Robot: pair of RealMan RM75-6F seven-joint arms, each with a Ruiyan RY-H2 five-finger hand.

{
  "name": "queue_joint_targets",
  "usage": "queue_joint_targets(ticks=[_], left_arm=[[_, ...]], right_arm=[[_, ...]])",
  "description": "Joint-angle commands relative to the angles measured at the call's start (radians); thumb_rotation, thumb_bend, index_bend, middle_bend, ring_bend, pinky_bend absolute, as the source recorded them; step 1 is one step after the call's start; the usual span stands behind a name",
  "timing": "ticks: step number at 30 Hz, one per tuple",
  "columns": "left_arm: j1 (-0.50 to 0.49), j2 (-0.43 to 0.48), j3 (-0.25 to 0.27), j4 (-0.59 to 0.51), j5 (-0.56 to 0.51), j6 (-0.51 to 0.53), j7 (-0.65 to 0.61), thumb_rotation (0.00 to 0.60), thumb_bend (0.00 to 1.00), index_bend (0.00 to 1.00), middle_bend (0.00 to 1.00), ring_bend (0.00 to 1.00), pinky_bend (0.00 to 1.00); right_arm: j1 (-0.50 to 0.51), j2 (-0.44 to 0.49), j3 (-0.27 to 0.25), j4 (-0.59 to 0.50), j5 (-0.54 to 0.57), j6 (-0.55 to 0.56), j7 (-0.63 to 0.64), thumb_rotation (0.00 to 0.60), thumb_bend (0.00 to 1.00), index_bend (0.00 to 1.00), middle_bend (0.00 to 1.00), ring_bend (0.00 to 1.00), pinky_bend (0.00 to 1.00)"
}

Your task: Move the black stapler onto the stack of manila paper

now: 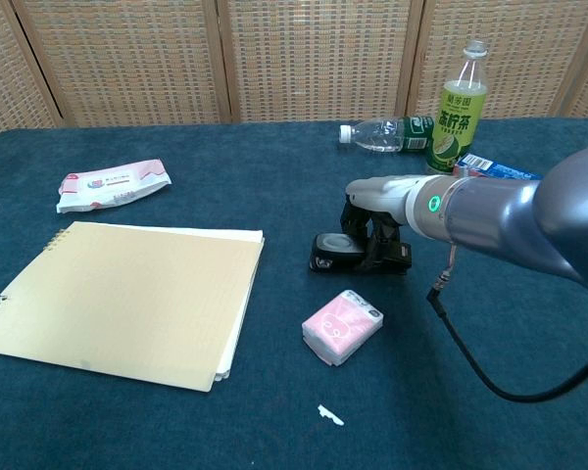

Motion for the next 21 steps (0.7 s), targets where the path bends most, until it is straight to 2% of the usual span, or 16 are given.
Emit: queue_joint_targets(ticks=[1,2,4,6,12,16,21], left_arm=[[-0.002,0.001,-0.001,0.002,-0.002,-0.003,-0.005,0.600,0.00,0.00,0.00,0.00,0.00],[-0.002,0.001,-0.001,0.002,-0.001,-0.004,-0.006,0.600,0.00,0.00,0.00,0.00,0.00],[-0.003,0.002,0.000,0.003,0.001,-0.004,-0.008,0.600,0.00,0.00,0.00,0.00,0.00],[-0.003,0.001,0.001,0.003,0.003,-0.005,-0.007,0.600,0.00,0.00,0.00,0.00,0.00],[-0.006,-0.005,0.005,0.003,0.007,-0.007,0.003,0.600,0.00,0.00,0.00,0.00,0.00],[-0.006,-0.009,0.007,0.002,0.007,-0.005,0.012,0.600,0.00,0.00,0.00,0.00,0.00],[-0.006,-0.013,0.009,0.001,0.009,-0.004,0.017,0.600,0.00,0.00,0.00,0.00,0.00]], right_arm=[[0.007,-0.007,-0.006,0.005,0.013,0.000,-0.007,0.600,0.32,0.33,0.31,0.31,0.28],[0.008,-0.008,-0.006,0.004,0.019,-0.006,-0.004,0.600,0.24,0.24,0.22,0.22,0.23],[0.007,-0.006,-0.001,0.001,0.026,-0.020,0.012,0.600,0.15,0.13,0.09,0.11,0.17],[0.004,0.000,0.004,-0.003,0.012,-0.025,0.033,0.600,0.12,0.09,0.04,0.07,0.15],[-0.003,0.034,0.009,-0.037,-0.019,-0.017,0.067,0.600,0.12,0.05,0.01,0.05,0.11],[-0.015,0.091,0.003,-0.096,-0.051,0.010,0.071,0.600,0.12,0.05,0.00,0.05,0.09],[-0.087,0.214,-0.034,-0.214,-0.196,0.082,0.118,0.600,0.11,0.05,0.00,0.04,0.04]])
